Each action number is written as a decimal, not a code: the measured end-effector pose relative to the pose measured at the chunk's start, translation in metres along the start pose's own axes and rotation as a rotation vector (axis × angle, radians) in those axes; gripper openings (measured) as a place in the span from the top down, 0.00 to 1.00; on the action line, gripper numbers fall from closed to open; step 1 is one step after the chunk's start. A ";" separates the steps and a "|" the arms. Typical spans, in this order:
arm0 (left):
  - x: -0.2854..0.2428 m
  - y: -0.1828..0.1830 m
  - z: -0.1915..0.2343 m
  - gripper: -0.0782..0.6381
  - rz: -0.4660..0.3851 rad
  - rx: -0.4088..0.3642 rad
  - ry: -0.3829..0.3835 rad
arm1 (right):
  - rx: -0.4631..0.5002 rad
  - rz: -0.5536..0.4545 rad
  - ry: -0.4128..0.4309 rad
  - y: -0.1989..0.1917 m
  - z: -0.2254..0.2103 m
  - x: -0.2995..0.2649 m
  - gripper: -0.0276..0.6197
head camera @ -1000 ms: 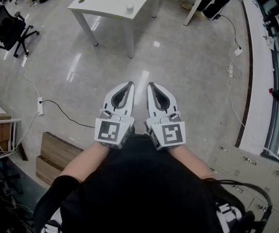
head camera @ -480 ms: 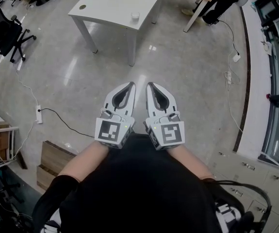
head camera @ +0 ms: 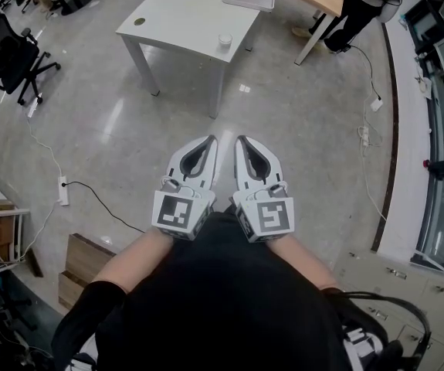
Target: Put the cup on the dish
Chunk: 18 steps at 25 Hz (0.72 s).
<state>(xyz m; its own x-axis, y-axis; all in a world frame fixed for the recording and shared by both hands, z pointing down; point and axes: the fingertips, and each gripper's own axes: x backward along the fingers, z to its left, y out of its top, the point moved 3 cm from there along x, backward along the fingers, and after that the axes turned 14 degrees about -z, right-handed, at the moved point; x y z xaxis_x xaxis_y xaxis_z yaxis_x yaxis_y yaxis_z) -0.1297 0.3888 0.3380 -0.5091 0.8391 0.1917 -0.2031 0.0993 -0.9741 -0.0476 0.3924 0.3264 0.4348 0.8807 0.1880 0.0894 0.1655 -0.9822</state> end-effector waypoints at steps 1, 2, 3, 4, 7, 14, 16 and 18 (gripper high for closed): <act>-0.001 0.000 0.002 0.89 0.000 0.001 0.002 | 0.002 0.003 0.000 0.000 0.001 -0.002 0.94; -0.001 0.000 0.004 0.89 0.001 0.001 0.004 | 0.004 0.009 -0.005 0.001 0.001 -0.003 0.94; -0.002 0.000 0.005 0.89 0.004 -0.001 0.006 | 0.002 0.016 -0.014 0.001 0.000 -0.004 0.94; -0.002 0.000 0.006 0.89 0.010 -0.003 0.008 | -0.003 0.021 -0.022 0.001 -0.001 -0.004 0.94; -0.004 -0.004 0.006 0.89 0.017 0.001 0.006 | -0.009 0.028 -0.021 -0.002 -0.002 -0.005 0.94; -0.014 -0.008 0.012 0.89 0.026 -0.016 0.026 | -0.021 0.016 0.014 -0.013 -0.009 -0.017 0.94; -0.016 -0.008 0.014 0.89 0.025 -0.021 0.032 | -0.031 0.028 0.007 -0.013 -0.013 -0.023 0.94; -0.018 -0.008 0.019 0.89 0.032 -0.025 0.046 | -0.033 0.032 0.010 -0.014 -0.012 -0.029 0.94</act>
<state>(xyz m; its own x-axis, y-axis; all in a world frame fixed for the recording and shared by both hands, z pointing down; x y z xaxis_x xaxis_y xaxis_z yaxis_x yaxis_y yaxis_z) -0.1348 0.3629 0.3443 -0.4759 0.8658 0.1549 -0.1659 0.0846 -0.9825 -0.0504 0.3596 0.3344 0.4469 0.8808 0.1563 0.1046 0.1221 -0.9870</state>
